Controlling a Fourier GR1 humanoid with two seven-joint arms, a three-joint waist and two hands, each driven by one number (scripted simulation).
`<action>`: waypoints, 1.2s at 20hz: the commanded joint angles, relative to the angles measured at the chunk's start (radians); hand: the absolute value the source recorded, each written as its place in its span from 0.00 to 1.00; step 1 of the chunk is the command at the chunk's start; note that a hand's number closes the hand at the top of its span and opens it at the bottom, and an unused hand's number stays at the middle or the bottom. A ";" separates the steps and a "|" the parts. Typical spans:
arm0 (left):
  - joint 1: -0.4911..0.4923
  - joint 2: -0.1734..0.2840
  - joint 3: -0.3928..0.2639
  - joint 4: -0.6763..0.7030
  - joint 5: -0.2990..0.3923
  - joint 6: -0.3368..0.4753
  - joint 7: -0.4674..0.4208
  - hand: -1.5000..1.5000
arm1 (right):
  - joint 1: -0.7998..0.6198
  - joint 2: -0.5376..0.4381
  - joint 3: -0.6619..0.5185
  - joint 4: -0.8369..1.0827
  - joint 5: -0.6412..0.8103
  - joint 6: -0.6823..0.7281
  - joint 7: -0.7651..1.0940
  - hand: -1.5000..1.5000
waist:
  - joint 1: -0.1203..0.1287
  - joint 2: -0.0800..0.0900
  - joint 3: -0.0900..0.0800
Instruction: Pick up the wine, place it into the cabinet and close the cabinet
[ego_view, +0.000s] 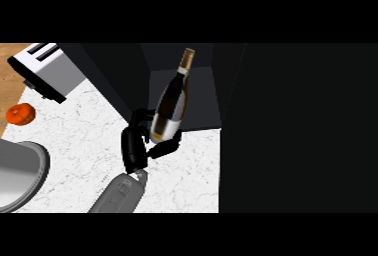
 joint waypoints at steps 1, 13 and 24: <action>-0.279 0.040 0.045 0.185 -0.022 -0.110 0.084 1.00 | 0.015 -0.007 0.007 -0.028 -0.059 0.017 0.009 0.00 | -0.045 0.031 -0.012; -0.636 -0.045 0.036 0.513 -0.052 -0.147 0.179 1.00 | 0.030 0.004 -0.026 -0.034 -0.086 0.010 -0.005 0.00 | -0.017 0.029 -0.014; -0.728 -0.046 -0.030 0.779 -0.017 -0.052 0.216 1.00 | 0.045 -0.030 -0.042 -0.055 -0.118 0.046 0.000 0.00 | -0.039 0.036 -0.014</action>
